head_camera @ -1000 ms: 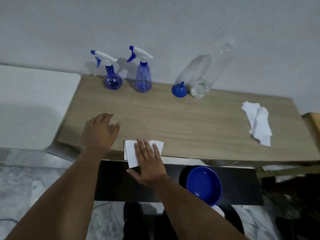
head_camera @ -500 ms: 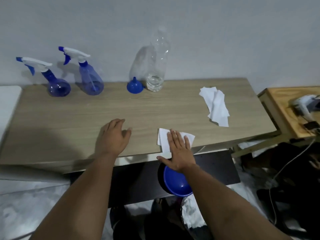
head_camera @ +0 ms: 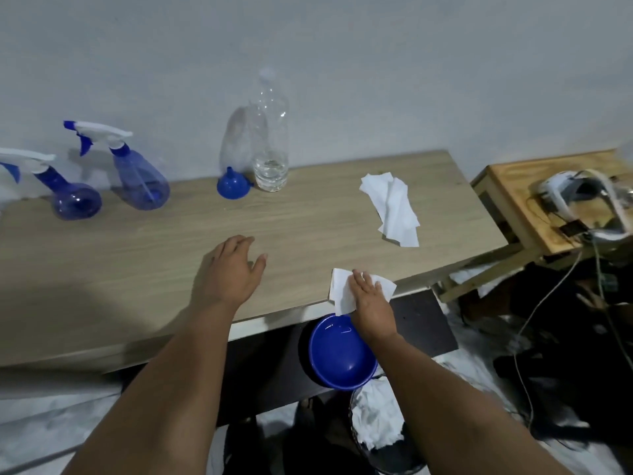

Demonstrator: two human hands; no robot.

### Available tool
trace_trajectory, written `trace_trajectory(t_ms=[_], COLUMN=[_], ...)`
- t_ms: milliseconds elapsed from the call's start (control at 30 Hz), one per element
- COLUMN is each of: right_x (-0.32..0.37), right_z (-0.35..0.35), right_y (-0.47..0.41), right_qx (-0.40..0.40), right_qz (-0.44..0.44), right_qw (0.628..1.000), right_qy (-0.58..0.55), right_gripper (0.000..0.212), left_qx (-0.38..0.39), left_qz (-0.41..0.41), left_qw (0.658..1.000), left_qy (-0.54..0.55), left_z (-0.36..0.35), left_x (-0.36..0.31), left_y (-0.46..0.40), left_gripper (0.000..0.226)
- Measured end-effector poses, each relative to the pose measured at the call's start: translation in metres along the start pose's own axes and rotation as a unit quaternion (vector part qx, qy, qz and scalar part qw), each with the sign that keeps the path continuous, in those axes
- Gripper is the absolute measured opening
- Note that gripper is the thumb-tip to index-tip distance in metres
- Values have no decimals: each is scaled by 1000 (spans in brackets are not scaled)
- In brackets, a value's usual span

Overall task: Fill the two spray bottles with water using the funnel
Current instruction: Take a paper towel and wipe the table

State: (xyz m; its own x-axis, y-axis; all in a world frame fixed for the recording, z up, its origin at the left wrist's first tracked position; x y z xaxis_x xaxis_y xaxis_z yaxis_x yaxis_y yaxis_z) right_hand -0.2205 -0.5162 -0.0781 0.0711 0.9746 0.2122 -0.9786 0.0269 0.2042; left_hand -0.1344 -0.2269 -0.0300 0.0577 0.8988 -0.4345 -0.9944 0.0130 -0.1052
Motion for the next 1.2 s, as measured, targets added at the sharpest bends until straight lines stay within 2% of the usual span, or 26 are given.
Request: trace_trajectory(t_ms=[67, 133, 200, 233, 300, 367, 433, 500, 600, 633, 667, 733, 900, 1000, 1067, 1133, 1200], right_x=[13, 26, 40, 47, 56, 58, 55, 53, 47, 44, 40, 31, 11, -4, -14, -28, -39], right_z=[10, 18, 28, 35, 51, 67, 81, 96, 112, 114, 116, 116, 114, 105, 96, 86, 74], right_y=[8, 11, 15, 19, 31, 44, 57, 73, 98, 104, 112, 128, 182, 215, 237, 259, 279], right_qx=[-24, -39, -35, -19, 11, 16, -1, -20, -50, -67, -85, -117, -198, -234, -268, -290, -276], right_qz=[-50, -148, -236, -272, -315, -329, -346, -359, -378, -373, -375, -390, -434, -445, -446, -443, -452], right_qw=[993, 954, 860, 800, 692, 630, 594, 589, 565, 544, 528, 524, 512, 492, 488, 520, 549], right_qy=[-105, -257, -450, -535, -649, -703, -726, -724, -732, -748, -757, -748, -714, -710, -701, -670, -646], right_gripper=[69, 47, 18, 14, 24, 32, 41, 42, 24, 28, 41, 64, 38, 39, 67, 90, 84], left_qx=[7, 19, 35, 45, 75, 111, 151, 206, 313, 354, 392, 452, 535, 548, 532, 522, 516], left_qz=[-19, -30, -41, -43, -44, -38, -14, -4, -12, -14, -17, -33, -101, -147, -190, -226, -256], left_qw=[1000, 999, 998, 997, 993, 982, 962, 938, 894, 877, 860, 830, 776, 770, 784, 789, 790], left_qy=[10, 32, 44, 51, 82, 146, 227, 278, 319, 323, 327, 326, 318, 292, 258, 233, 208], left_z=[4, 11, 21, 26, 33, 35, 35, 37, 36, 35, 35, 35, 18, 8, -1, -11, -24], left_x=[-12, -27, -44, -52, -66, -79, -93, -110, -138, -148, -158, -177, -218, -245, -259, -273, -285], left_y=[-5, -8, -10, -11, -12, -15, -16, -12, 3, 11, 20, 40, 87, 112, 126, 140, 154], left_gripper=[52, 51, 50, 50, 49, 48, 47, 47, 52, 55, 59, 68, 79, 62, 44, 33, 25])
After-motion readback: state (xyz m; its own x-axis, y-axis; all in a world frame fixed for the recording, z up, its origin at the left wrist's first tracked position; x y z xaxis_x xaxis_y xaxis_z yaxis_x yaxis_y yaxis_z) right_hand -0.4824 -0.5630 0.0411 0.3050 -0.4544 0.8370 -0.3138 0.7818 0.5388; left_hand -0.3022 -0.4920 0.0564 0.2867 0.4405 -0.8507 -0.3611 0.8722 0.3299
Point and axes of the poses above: each hand's wrist, its own y-axis away from the middle knuckle, its own z-axis out of the back of the hand, x = y × z, the point moved 3 cm from there along -y, towards the middle knuckle, and after that the axes turned 6 degrees about -x, right-handed, at the moved point
